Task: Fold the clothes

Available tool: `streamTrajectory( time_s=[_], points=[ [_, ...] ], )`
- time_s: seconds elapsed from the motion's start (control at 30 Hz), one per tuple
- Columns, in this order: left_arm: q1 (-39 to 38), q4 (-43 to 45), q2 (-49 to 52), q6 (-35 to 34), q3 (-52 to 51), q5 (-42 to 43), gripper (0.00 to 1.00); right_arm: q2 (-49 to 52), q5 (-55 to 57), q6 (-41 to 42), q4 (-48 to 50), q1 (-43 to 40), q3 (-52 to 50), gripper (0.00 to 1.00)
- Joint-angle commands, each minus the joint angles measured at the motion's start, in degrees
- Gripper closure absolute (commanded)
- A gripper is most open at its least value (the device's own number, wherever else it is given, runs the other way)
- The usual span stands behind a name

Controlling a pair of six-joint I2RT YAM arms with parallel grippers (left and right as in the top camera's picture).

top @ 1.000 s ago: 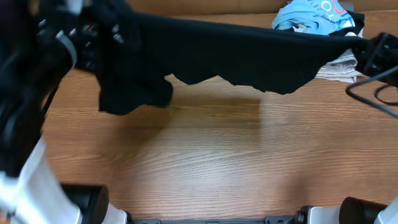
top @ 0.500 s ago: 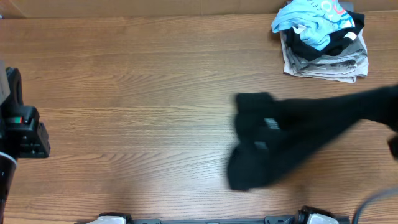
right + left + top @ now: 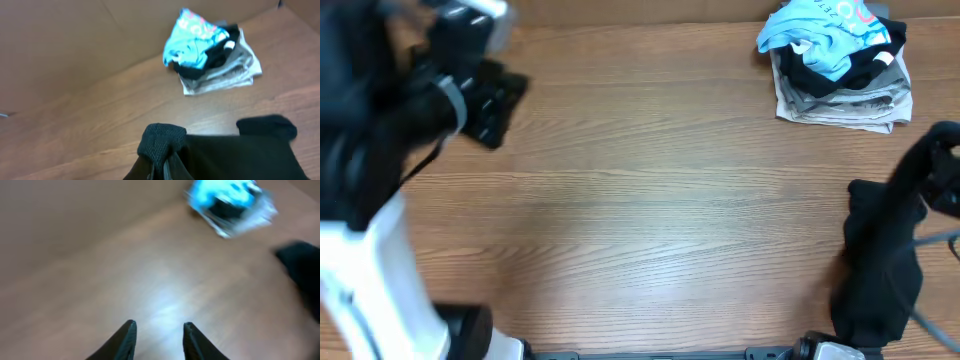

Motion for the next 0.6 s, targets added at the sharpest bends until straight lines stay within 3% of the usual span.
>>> streamTrajectory(
  time_s=[0.0, 0.33, 0.57],
  points=[
    [-1.9, 0.3, 6.6, 9.5, -2.5, 17.7, 0.64, -0.5, 0.2, -0.5, 0.6, -0.1, 0.5, 0.96],
    [-16.7, 10.1, 29.9, 13.3, -3.5, 29.3, 0.59, 2.1, 1.3, -0.5, 0.5, -0.1, 0.5, 0.96],
    [-28.0, 21.0, 42.2, 13.6, -3.5, 34.2, 0.43, 4.1, 1.3, -0.4, 0.5, -0.1, 0.5, 0.96]
  ],
)
